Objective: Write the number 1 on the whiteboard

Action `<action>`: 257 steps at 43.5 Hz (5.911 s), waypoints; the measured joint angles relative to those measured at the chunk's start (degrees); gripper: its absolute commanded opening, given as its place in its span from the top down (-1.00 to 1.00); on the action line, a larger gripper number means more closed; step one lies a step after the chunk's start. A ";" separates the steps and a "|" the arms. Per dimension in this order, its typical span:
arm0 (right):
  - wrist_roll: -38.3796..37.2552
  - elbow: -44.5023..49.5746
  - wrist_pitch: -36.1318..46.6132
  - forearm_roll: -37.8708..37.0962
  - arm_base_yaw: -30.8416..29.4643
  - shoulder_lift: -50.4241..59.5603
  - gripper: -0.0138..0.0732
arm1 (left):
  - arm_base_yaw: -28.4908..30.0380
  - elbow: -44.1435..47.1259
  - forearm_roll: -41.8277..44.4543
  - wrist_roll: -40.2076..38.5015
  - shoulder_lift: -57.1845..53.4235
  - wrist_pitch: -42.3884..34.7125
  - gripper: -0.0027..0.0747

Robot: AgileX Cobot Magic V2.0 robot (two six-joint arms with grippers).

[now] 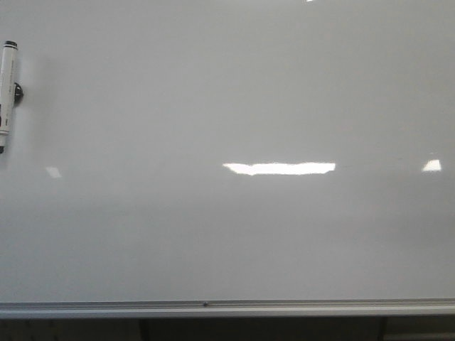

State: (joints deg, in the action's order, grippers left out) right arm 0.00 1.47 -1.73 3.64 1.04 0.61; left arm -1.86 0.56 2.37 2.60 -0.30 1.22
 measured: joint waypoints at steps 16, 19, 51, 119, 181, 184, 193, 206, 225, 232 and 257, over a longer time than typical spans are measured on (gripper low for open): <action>0.00 -9.15 -2.53 0.00 0.00 0.00 0.84 | 0.00 -5.38 0.00 0.00 0.00 -4.61 0.98; 0.00 -12.60 -4.11 0.00 0.00 0.00 0.84 | 0.00 -9.47 0.00 0.00 0.00 -3.15 0.98; 0.00 -40.23 -37.81 0.00 0.00 -27.42 0.84 | 0.00 -36.12 0.00 0.00 22.34 26.70 0.98; 0.31 -40.23 -38.64 0.00 0.00 -37.36 -0.56 | -6.35 -42.72 0.55 -0.44 53.18 32.45 -0.40; 0.31 -40.23 -38.75 0.00 0.00 -37.36 -0.56 | -4.39 -56.52 0.22 -5.59 91.74 13.75 -0.39; 0.31 -40.23 -38.75 0.00 0.00 -37.36 -0.56 | -4.39 -56.52 0.22 -5.59 91.74 13.64 -0.34; 0.31 -40.23 -38.75 0.00 0.00 -37.36 -0.56 | -4.39 -56.52 0.22 -5.59 91.74 13.24 0.00; 0.31 -40.23 -38.75 0.00 0.00 -37.36 -0.56 | -4.39 -56.52 0.22 -5.59 93.20 12.02 0.38; 0.31 -40.23 -38.85 0.00 0.00 -37.36 -0.56 | -4.06 -57.27 0.35 -4.56 92.92 14.40 0.88; 0.31 -40.23 -39.39 0.27 0.00 -37.49 -0.56 | -5.27 -59.50 0.44 1.65 89.44 26.26 0.88; 18.03 -53.88 -57.61 15.98 5.42 -51.82 -0.56 | -26.16 -72.11 -7.33 27.54 78.67 66.27 0.88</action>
State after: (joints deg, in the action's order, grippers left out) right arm 18.03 -52.41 -59.34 19.62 6.46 -51.21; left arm -28.02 -71.55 -4.96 30.15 78.37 67.49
